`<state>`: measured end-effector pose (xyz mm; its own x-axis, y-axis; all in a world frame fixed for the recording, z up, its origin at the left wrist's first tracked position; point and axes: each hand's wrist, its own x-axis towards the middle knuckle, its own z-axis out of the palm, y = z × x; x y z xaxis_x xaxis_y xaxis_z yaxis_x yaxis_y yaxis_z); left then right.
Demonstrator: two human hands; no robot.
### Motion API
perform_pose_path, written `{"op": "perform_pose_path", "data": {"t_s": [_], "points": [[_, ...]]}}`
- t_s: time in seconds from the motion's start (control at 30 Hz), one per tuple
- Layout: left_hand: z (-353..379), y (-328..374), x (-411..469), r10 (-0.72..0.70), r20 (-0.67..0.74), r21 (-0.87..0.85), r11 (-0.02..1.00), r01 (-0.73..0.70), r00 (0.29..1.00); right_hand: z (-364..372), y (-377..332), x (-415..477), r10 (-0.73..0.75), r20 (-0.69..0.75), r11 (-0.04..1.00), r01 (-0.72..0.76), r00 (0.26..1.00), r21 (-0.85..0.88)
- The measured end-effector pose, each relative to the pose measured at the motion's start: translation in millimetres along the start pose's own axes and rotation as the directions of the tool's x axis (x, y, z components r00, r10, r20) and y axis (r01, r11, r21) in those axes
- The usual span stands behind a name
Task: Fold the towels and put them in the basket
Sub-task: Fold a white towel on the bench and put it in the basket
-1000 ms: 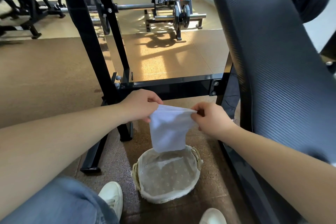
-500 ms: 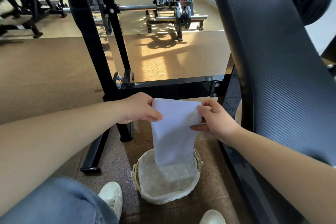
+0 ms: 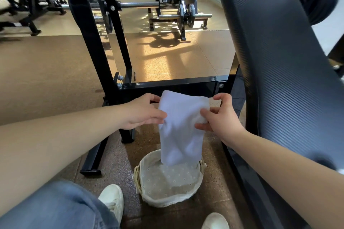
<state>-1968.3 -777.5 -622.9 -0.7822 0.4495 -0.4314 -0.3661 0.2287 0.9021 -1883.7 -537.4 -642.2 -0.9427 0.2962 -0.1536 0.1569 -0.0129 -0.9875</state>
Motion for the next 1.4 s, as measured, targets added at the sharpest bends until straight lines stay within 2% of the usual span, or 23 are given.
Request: {"op": "perform_pose_path", "data": {"t_s": [0.1,0.23,0.4,0.6,0.77,0.9,1.17,1.4], "points": [[1.5,-1.4,1.6,0.089,-0.064,0.083,0.993,-0.084,0.994,-2.4,-1.8,0.6,-0.012,-0.007,1.0,0.012,1.0,0.007],[2.3,-4.1,3.3,0.169,-0.05,0.205,0.966,-0.156,0.984,-0.9,-4.0,1.5,-0.047,0.084,0.999,0.048,0.995,-0.006],[5.3,-4.0,-3.3,0.206,-0.018,0.294,0.936,-0.192,0.978,-0.9,0.3,-1.5,-0.042,0.233,0.958,0.105,0.972,-0.266],[8.4,-4.6,-3.6,0.242,-0.051,0.495,0.849,-0.186,0.969,0.4,9.8,3.2,-0.121,0.129,0.835,0.172,0.984,-0.522],[7.5,-5.7,-2.8,0.312,-0.052,0.71,0.68,-0.185,0.949,-6.9,9.2,5.2,-0.168,0.097,0.828,0.194,0.981,-0.526],[6.7,-7.1,-2.2,0.328,-0.045,0.738,0.647,-0.189,0.944,-6.4,5.9,4.2,-0.141,0.122,0.822,0.184,0.983,-0.539],[4.5,-8.0,1.1,0.351,-0.037,0.785,0.589,-0.19,0.936,-0.3,4.9,-2.9,-0.207,0.174,0.605,0.266,0.963,-0.751],[-0.4,-0.2,-0.3,0.397,-0.022,0.798,0.56,-0.223,0.918,-3.5,-3.5,-1.6,-0.244,0.174,0.606,0.29,0.954,-0.741]]}}
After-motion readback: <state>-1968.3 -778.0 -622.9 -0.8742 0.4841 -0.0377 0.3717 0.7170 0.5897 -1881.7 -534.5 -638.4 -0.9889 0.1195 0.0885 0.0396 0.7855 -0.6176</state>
